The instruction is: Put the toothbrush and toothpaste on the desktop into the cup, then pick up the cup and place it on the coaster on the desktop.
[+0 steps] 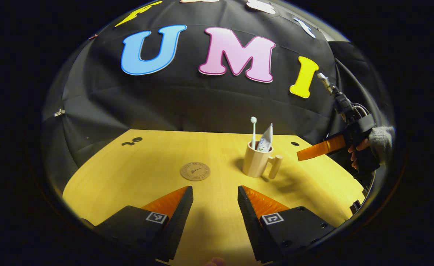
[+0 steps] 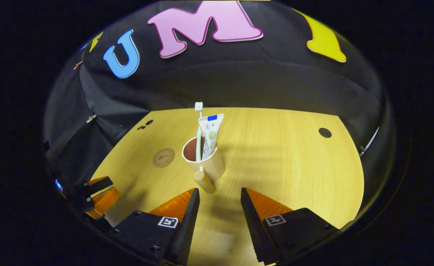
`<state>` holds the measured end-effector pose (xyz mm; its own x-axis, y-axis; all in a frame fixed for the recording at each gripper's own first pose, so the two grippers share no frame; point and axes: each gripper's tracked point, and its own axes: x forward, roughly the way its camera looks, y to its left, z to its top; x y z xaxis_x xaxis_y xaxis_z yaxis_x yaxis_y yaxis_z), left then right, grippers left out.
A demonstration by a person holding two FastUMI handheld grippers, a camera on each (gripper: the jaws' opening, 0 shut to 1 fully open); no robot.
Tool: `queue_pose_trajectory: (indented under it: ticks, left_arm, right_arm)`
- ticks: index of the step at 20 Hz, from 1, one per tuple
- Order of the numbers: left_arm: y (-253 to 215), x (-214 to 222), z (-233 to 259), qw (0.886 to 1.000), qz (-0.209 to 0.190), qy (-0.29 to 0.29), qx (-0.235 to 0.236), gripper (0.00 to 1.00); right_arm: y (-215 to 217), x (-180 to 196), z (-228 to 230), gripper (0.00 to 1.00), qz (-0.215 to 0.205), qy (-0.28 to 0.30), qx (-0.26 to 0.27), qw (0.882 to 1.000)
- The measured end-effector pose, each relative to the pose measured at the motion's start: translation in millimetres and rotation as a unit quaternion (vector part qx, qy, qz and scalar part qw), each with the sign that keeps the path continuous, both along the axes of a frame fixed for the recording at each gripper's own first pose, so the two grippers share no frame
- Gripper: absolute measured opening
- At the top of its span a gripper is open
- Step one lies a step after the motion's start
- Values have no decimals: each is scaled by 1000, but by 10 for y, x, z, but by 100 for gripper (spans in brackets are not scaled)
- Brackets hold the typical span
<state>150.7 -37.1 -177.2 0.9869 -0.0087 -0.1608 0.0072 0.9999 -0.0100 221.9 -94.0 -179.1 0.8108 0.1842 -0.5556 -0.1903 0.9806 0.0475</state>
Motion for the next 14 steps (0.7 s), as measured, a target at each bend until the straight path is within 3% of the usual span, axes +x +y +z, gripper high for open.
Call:
queue_pose_trajectory:
  ticks: [5,10,14]
  left_arm:
    - [486,-316,-87,999,47,9,22,78]
    - [730,-446,-265,996,84,25,-5,78]
    - [842,-494,-349,994,101,33,-8,78]
  right_arm:
    - [224,235,-401,69,26,53,-40,997]
    - [416,445,-640,69,52,82,-83,992]
    - [440,621,-794,69,50,101,-107,988]
